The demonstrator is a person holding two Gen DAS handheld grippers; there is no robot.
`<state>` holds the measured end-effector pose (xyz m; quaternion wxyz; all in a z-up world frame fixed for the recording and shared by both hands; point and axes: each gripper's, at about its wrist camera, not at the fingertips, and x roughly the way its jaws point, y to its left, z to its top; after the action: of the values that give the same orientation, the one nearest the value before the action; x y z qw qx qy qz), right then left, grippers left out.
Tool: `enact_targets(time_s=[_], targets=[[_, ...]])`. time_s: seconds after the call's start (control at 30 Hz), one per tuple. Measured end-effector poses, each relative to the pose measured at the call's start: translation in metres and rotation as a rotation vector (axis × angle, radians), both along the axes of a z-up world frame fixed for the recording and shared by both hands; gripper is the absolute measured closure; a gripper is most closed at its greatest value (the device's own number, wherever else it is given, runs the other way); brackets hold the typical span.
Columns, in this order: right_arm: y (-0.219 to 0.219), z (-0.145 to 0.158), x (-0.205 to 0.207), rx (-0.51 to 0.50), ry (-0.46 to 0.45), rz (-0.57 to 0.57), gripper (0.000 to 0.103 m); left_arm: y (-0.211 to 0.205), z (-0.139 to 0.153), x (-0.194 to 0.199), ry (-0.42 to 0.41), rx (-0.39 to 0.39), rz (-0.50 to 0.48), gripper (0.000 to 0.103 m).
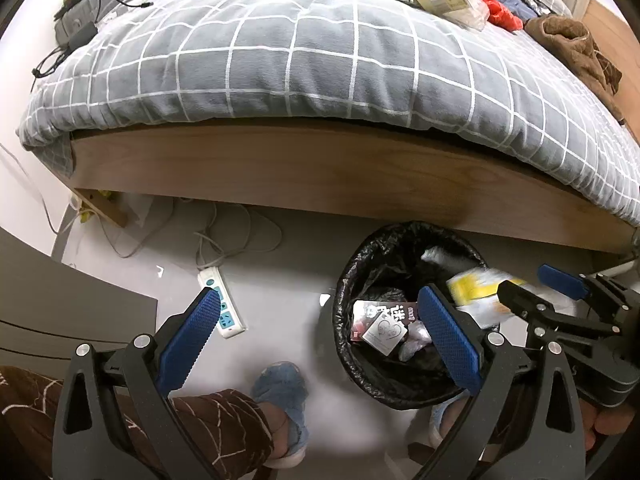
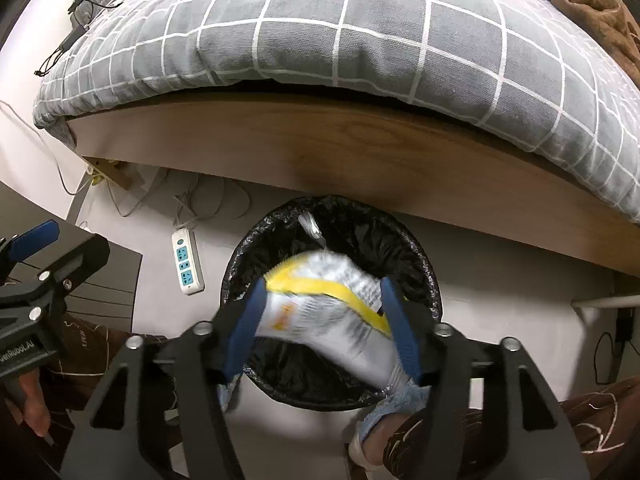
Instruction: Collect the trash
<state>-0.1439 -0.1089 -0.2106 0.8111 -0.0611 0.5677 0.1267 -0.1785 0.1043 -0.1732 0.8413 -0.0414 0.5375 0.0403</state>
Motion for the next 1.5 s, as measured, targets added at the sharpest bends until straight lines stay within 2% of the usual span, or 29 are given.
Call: enact_targets(time_s=[0.07, 0.2, 0.33, 0.57, 0.83, 1.27, 1.5], targets=[[-0.003, 0.002, 0.0, 0.001, -0.004, -0.003, 0.031, 0.0, 0.0, 0.0, -0.001, 0.002, -0.002, 0.006], [-0.005, 0.008, 0.0, -0.002, -0.022, -0.007, 0.021, 0.001, 0.0, -0.001, -0.003, 0.0, 0.003, 0.006], [-0.012, 0.026, 0.001, -0.006, -0.084, -0.031, 0.008, 0.003, 0.004, 0.0, -0.012, 0.0, 0.011, 0.006], [-0.026, 0.053, 0.008, -0.018, -0.178, -0.069, 0.008, 0.005, 0.029, 0.012, -0.063, -0.004, 0.009, 0.006], [-0.046, 0.099, 0.03, 0.003, -0.353, -0.123, 0.008, -0.001, 0.06, 0.048, -0.146, -0.021, -0.001, 0.006], [-0.075, 0.123, 0.105, -0.014, -0.441, -0.189, 0.008, -0.034, 0.089, 0.126, -0.224, -0.039, -0.053, 0.006], [-0.093, 0.124, 0.144, -0.004, -0.439, -0.232, 0.008, -0.063, 0.094, 0.172, -0.247, -0.049, -0.085, 0.006]])
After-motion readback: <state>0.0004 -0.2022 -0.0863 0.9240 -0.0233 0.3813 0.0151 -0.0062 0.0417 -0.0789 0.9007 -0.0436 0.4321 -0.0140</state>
